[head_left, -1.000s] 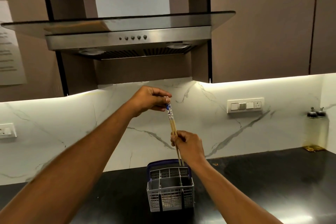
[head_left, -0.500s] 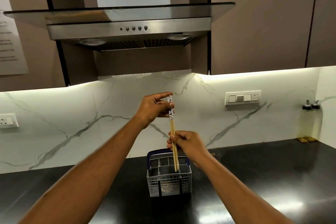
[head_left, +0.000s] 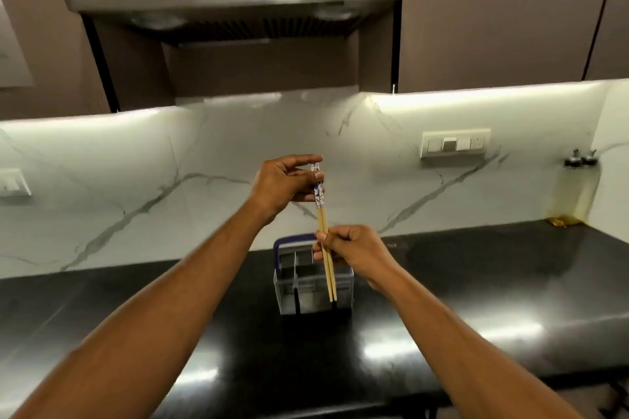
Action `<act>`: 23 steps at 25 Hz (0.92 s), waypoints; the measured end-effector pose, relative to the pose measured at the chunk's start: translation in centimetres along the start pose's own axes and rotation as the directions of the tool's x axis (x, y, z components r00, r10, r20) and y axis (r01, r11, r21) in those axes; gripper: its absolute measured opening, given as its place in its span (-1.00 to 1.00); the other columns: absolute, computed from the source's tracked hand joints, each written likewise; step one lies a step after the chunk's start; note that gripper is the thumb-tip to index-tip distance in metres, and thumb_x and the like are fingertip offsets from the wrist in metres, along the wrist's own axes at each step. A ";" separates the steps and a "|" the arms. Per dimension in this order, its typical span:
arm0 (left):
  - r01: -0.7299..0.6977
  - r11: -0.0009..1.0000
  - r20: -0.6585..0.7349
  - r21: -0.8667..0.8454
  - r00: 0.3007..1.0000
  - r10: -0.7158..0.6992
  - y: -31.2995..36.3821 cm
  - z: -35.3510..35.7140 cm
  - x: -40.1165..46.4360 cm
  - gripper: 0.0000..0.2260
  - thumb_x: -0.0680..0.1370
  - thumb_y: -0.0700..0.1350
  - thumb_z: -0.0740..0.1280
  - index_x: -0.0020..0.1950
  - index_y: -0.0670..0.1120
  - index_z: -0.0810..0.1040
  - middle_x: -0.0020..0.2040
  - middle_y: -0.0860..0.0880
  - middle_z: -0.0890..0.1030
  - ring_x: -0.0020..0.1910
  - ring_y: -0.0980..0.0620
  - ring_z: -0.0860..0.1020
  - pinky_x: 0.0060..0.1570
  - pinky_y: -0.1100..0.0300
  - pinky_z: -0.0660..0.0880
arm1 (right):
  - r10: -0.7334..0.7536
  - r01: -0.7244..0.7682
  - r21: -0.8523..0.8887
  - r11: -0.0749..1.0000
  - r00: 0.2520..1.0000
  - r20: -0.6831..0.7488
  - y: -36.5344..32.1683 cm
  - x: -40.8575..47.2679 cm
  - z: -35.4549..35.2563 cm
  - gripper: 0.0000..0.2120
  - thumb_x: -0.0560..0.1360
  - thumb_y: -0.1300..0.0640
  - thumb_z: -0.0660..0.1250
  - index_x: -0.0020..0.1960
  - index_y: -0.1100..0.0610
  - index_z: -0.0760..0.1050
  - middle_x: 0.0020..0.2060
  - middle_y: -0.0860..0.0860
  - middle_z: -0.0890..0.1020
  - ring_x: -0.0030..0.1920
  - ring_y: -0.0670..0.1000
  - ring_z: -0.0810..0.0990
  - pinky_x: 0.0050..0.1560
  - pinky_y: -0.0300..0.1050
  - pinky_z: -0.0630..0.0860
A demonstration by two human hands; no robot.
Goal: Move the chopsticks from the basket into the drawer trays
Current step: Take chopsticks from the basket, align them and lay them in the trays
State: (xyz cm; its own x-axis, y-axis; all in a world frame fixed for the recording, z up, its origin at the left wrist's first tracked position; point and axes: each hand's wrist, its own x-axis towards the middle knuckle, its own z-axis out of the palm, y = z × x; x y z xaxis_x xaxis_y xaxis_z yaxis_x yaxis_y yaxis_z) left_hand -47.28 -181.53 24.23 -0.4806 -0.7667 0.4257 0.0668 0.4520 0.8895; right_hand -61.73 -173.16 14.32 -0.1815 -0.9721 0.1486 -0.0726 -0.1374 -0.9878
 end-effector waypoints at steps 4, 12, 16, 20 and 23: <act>0.143 0.990 0.028 0.004 0.989 -0.143 -6.2 2.4 -5.8 -0.74 0.49 -0.27 0.46 0.12 0.01 0.66 -0.17 -0.08 0.74 -0.20 0.02 0.73 -0.24 0.23 0.66 | 0.143 -0.138 -0.126 0.982 0.989 0.033 5.8 -4.1 0.0 -0.84 0.54 0.12 0.41 -0.02 0.21 0.69 -0.16 0.10 0.74 -0.14 0.01 0.73 -0.12 -0.16 0.63; 0.581 0.791 0.119 -0.191 0.814 -0.569 -20.3 7.7 -20.3 -0.66 0.51 -0.36 0.40 0.29 -0.23 0.56 -0.09 -0.18 0.69 -0.19 -0.11 0.69 -0.17 0.06 0.69 | 0.529 -0.518 -0.155 0.841 0.847 0.039 20.8 -16.4 0.6 -0.93 0.51 0.16 0.41 -0.04 0.12 0.67 -0.17 0.07 0.74 -0.15 0.02 0.74 0.02 0.04 0.67; 0.692 0.699 0.128 -0.181 0.721 -0.681 -25.3 9.2 -26.6 -0.64 0.52 -0.32 0.40 0.31 -0.20 0.55 -0.04 -0.18 0.68 -0.14 -0.07 0.71 -0.13 0.11 0.68 | 0.671 -0.651 -0.193 0.734 0.740 0.052 25.7 -20.9 2.0 -0.91 0.53 0.15 0.39 -0.01 0.12 0.64 -0.12 0.07 0.73 -0.12 -0.02 0.73 0.02 0.00 0.67; 0.797 0.589 0.057 -0.136 0.599 -0.798 -28.9 10.3 -30.4 -0.61 0.55 -0.25 0.39 0.37 -0.12 0.50 0.02 -0.22 0.70 -0.04 -0.13 0.71 -0.01 0.01 0.67 | 0.719 -0.669 -0.370 0.644 0.695 -0.007 29.6 -22.5 3.0 -0.92 0.53 0.14 0.40 0.00 0.10 0.65 -0.11 0.03 0.71 -0.12 -0.04 0.72 -0.01 -0.04 0.67; 0.857 0.502 0.006 -0.118 0.506 -0.862 -30.6 10.7 -32.3 -0.60 0.58 -0.15 0.37 0.41 -0.14 0.45 0.06 -0.21 0.68 0.00 -0.15 0.70 -0.04 0.04 0.67 | 0.713 -0.641 -0.539 0.547 0.694 -0.102 31.9 -23.2 3.8 -0.93 0.54 0.17 0.40 -0.07 0.10 0.67 -0.21 -0.06 0.67 -0.22 -0.11 0.67 -0.11 -0.15 0.66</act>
State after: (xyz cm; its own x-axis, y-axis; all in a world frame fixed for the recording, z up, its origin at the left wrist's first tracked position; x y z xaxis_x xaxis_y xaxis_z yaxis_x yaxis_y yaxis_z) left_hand -43.17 -165.69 -18.50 -0.3058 -0.7754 -0.5525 -0.2749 -0.4837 0.8310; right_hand -56.05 -155.70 -20.77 -0.2779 -0.7531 -0.5963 -0.4515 0.6503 -0.6110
